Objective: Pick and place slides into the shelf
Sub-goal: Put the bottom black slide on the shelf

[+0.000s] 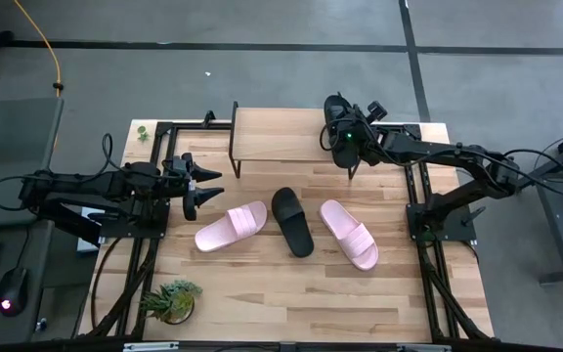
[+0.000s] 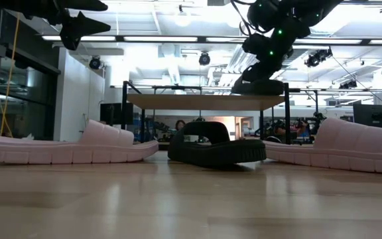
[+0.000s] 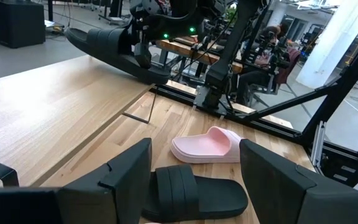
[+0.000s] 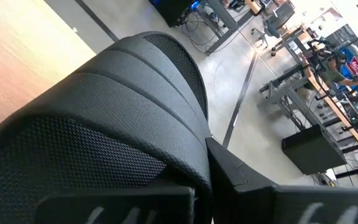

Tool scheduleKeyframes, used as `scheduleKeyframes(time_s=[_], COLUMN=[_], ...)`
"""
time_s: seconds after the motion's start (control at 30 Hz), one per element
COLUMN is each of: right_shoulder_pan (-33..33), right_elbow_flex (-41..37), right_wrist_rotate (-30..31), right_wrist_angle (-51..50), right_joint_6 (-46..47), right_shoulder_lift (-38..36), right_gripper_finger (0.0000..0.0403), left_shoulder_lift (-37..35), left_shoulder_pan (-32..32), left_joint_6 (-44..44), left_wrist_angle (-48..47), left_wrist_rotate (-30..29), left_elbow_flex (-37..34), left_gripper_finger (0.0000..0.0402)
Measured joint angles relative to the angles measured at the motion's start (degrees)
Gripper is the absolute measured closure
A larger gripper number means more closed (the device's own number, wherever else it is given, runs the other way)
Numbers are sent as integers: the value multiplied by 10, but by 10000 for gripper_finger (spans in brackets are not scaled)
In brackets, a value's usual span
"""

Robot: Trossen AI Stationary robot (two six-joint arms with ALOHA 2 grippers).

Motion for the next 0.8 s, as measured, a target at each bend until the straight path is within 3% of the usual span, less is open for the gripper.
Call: scheduleKeyframes(time_s=[0.8], right_shoulder_pan=[-20], right_elbow_flex=[0], right_wrist_rotate=[-30], right_wrist_angle=[2], right_joint_6=[17], right_shoulder_lift=[0], right_gripper_finger=[403], left_shoulder_lift=[0], left_shoulder_pan=[0], left_joint_6=[-2], left_wrist_angle=[0], left_wrist_rotate=[0], left_elbow_flex=[0], left_gripper_finger=[176])
